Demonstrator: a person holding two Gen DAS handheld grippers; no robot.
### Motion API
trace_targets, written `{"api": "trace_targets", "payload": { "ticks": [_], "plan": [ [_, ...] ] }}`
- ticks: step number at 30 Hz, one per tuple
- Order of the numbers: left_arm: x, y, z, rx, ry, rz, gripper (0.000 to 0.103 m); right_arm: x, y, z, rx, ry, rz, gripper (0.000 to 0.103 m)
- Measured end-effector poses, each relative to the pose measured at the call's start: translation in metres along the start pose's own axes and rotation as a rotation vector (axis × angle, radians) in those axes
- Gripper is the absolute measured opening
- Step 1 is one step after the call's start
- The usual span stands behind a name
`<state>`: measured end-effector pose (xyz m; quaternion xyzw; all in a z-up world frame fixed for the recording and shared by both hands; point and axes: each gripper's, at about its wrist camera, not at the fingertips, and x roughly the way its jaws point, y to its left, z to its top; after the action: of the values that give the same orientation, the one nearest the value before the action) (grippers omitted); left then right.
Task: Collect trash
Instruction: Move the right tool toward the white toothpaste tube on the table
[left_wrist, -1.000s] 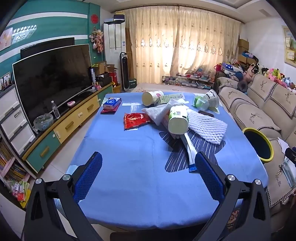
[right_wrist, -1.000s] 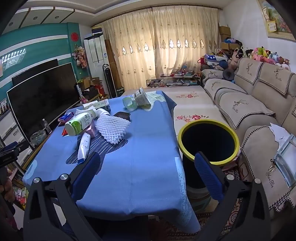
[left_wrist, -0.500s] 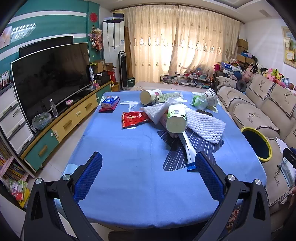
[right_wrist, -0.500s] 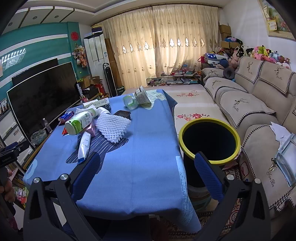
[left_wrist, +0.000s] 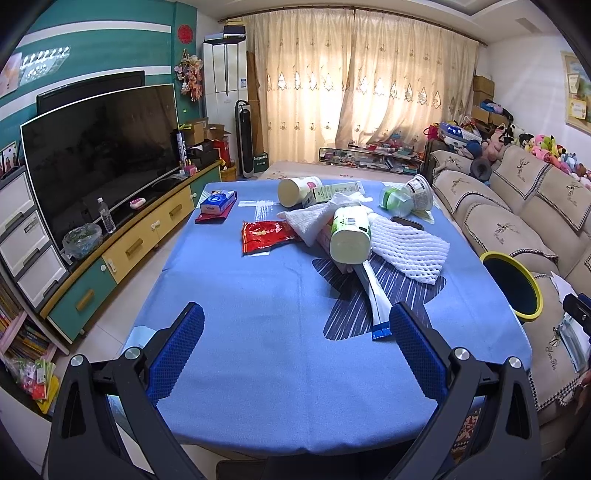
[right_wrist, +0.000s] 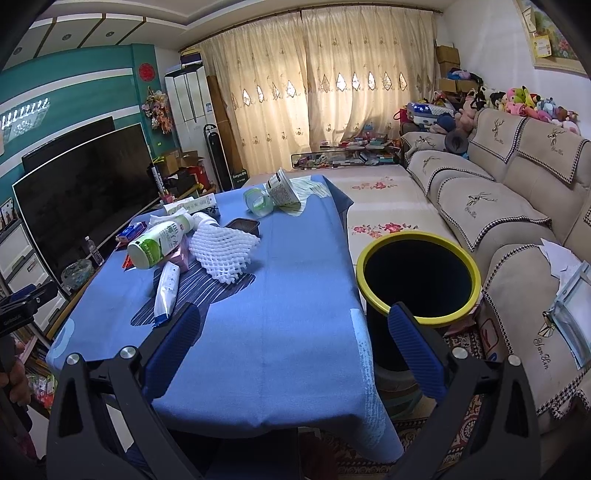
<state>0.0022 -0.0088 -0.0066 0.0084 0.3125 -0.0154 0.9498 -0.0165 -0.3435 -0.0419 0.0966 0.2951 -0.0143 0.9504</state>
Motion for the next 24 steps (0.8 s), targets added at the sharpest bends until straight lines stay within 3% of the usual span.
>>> {"api": "trace_targets", "payload": {
  "ticks": [24],
  "plan": [
    [0.005,-0.0031,-0.0032,0.01,0.014,-0.001,0.099,0.0035,-0.0014,-0.0007,0.007,0.004,-0.001,0.097]
  ]
}}
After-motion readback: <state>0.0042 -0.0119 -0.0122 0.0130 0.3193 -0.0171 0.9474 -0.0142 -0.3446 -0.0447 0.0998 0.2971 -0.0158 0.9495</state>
